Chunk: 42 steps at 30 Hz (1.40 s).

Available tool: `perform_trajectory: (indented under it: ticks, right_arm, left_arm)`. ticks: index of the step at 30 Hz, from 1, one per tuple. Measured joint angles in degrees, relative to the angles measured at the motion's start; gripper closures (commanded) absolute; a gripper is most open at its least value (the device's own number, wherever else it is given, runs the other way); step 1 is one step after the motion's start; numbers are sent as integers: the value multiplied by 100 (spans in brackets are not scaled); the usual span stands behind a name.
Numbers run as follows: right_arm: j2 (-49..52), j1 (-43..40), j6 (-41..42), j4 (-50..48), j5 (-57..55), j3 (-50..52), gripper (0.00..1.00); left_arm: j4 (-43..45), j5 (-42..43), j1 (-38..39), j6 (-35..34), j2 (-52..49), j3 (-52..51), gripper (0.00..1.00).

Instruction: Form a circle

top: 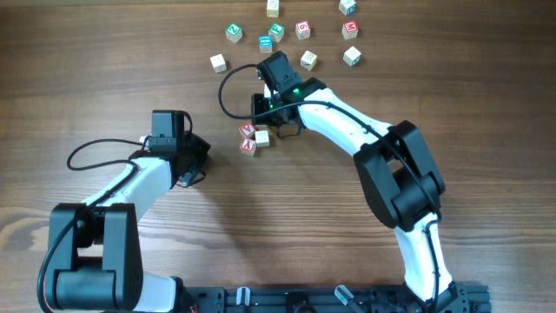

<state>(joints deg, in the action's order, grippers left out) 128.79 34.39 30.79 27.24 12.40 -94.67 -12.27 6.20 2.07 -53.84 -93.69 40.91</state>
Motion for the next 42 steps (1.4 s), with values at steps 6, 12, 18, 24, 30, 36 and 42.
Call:
perform_trajectory:
  ticks: [6,12,18,24,30,36,42]
  right_arm:
    - [24,0,-96,-4,162,0,95]
    - [24,0,-245,0,413,0,95]
    - [24,0,-411,39,669,0,95]
    - [24,0,-413,37,691,0,95]
    - [24,0,-413,37,693,0,96]
    - [24,0,-413,20,708,0,96]
    - [24,0,-452,24,656,0,95]
  left_arm:
    - [-2,0,0,0,0,0,95]
    - [-2,0,0,0,0,0,96]
    - [-4,0,0,0,0,0,96]
    - [-4,0,0,0,0,0,96]
    - [-4,0,0,0,0,0,96]
    - [-4,0,0,0,0,0,96]
    - [-7,0,0,0,0,0,96]
